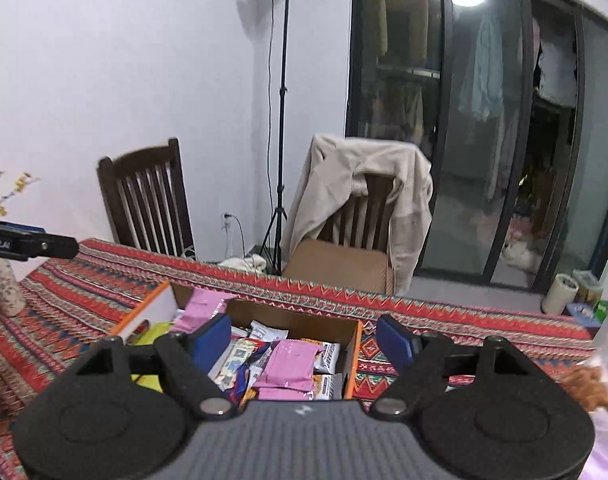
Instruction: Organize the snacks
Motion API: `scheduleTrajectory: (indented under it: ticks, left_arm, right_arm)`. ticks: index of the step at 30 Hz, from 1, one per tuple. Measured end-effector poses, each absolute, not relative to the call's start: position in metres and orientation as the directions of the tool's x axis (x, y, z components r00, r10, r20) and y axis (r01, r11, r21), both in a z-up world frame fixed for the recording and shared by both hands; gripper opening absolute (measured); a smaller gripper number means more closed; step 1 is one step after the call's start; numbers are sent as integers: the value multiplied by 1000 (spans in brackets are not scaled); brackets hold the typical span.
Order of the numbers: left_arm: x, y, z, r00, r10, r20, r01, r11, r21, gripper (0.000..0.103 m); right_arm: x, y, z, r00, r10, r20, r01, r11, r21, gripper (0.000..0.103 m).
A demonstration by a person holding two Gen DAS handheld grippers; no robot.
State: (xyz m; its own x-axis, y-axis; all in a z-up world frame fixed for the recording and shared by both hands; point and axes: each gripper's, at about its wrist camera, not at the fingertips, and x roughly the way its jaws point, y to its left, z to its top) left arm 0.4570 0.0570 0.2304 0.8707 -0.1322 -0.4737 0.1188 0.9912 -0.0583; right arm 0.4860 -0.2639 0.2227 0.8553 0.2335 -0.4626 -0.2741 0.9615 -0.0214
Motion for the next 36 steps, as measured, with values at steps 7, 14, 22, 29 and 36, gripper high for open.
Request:
scheduleTrajectory:
  ticks: [7, 14, 22, 29, 36]
  left_arm:
    - [312, 46, 231, 938, -114, -327, 128, 992, 21, 103]
    - [174, 35, 195, 973, -104, -207, 111, 994, 22, 103]
    - [44, 29, 137, 981, -135, -136, 134, 991, -17, 103]
    - [-10, 35, 59, 983, -61, -171, 42, 992, -115, 103]
    - [11, 25, 7, 955, -17, -297, -4, 998, -70, 103]
  right_arm:
    - [378, -284, 250, 895, 233, -380, -273, 961, -53, 90]
    - [253, -285, 219, 920, 265, -288, -306, 946, -108, 94]
    - [103, -270, 169, 935, 303, -187, -334, 927, -172, 103]
    - [15, -263, 95, 945, 283, -165, -308, 940, -147, 103]
    - [8, -243, 17, 915, 289, -282, -310, 950, -31, 103]
